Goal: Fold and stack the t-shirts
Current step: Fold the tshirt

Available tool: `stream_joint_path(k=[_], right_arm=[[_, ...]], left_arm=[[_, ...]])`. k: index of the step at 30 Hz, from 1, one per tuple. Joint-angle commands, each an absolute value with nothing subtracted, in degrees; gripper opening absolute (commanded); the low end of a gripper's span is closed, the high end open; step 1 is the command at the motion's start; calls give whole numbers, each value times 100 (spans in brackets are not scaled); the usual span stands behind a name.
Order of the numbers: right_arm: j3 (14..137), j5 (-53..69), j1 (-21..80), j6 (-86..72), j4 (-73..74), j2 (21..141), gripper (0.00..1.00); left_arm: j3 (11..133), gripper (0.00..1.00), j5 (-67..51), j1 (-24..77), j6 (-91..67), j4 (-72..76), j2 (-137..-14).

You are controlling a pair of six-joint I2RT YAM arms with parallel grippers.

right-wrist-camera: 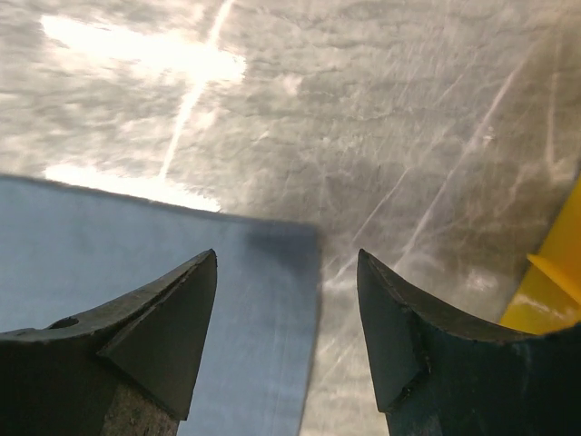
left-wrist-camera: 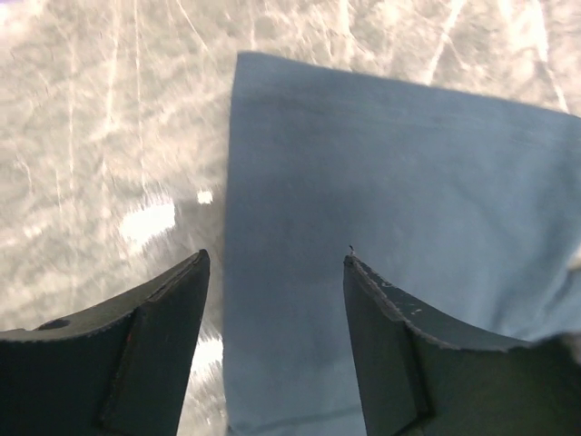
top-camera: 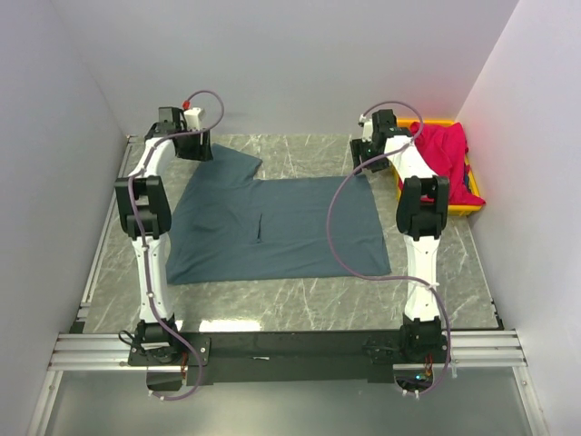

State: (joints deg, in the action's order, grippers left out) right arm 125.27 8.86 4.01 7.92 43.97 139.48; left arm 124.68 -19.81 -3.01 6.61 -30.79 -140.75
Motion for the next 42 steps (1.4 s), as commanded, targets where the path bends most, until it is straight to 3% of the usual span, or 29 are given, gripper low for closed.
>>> stream_joint_path(k=[1, 11, 22, 25, 27, 33, 38, 42], right_arm=[[12692, 738, 413, 712, 4202, 14010, 70], [12841, 914, 413, 694, 4324, 14194, 70], [12832, 1037, 413, 677, 4403, 14054, 72], [12771, 1019, 404, 668, 4360, 14010, 77], [12779, 985, 404, 659, 4333, 14045, 77], [12964, 1072, 404, 615, 4412, 14247, 73], [12885, 1169, 404, 615, 4517, 14352, 63], [12885, 1099, 396, 607, 4597, 14414, 62]], left_arm=[[12840, 67, -1776, -194, 808, -2628, -14255], [13421, 70, -1942, -158, 1054, -2356, -14836], [13912, 61, -2189, -35, 1195, -2504, -15468], [13975, 52, -2224, -35, 1222, -2505, -15460], [13835, 41, -2224, -35, 1265, -2426, -15407], [13720, 28, -2153, -26, 1336, -2417, -15337], [13597, 25, -2092, -26, 1371, -2364, -15284], [13614, 25, -2101, -26, 1397, -2399, -15284]])
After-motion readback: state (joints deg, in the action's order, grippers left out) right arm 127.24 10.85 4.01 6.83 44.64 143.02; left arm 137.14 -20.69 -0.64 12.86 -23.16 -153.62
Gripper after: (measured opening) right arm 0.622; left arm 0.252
